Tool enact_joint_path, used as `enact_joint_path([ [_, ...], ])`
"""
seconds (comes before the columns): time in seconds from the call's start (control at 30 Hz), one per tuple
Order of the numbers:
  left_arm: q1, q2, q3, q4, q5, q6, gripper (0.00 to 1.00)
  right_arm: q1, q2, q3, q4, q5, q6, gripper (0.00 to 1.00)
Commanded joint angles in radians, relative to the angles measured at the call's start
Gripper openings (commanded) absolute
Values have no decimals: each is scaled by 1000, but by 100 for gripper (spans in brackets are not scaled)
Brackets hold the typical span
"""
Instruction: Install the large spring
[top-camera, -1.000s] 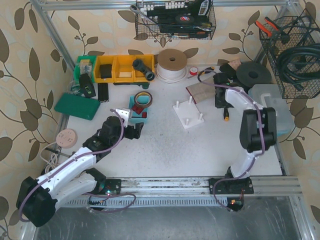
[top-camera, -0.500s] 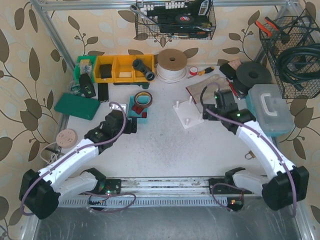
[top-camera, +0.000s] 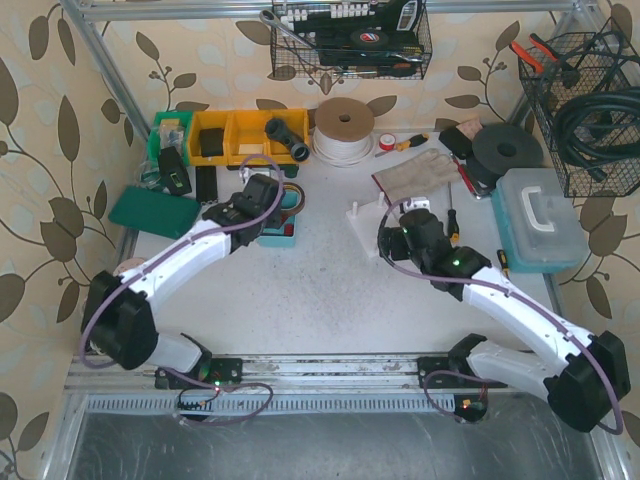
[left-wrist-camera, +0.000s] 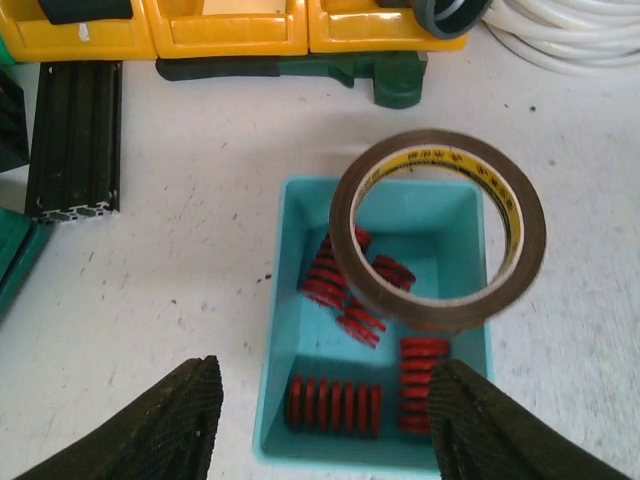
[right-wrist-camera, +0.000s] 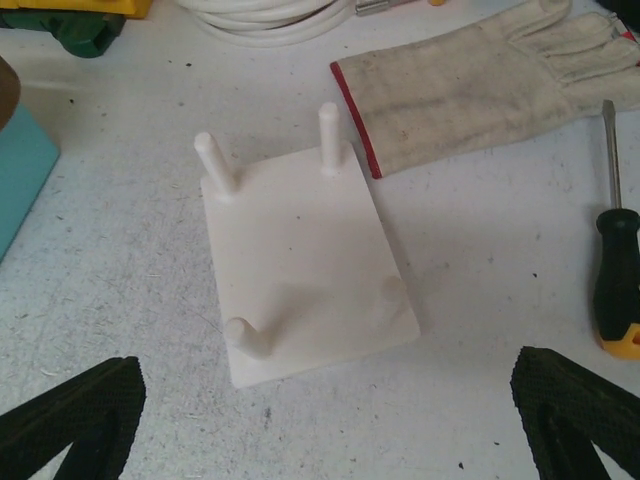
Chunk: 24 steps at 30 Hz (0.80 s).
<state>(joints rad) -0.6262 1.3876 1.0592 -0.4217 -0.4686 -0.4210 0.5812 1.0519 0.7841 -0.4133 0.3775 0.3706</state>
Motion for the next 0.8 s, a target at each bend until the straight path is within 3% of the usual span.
enact_joint_path([
  [0.0,47,117,119,-58,31,-12,59,11,-67,-111,163,59,22,99],
  [0.27,118,317,283,-159,149,6,53,13,-55,-102,150,29,8,99],
  [0.6,136,384,355,-139,197,44,56,14,-22,-84,130,35,2,98],
  [0.77,137,432,386,-158,216,41,50,14,0,-57,102,21,-2,98],
])
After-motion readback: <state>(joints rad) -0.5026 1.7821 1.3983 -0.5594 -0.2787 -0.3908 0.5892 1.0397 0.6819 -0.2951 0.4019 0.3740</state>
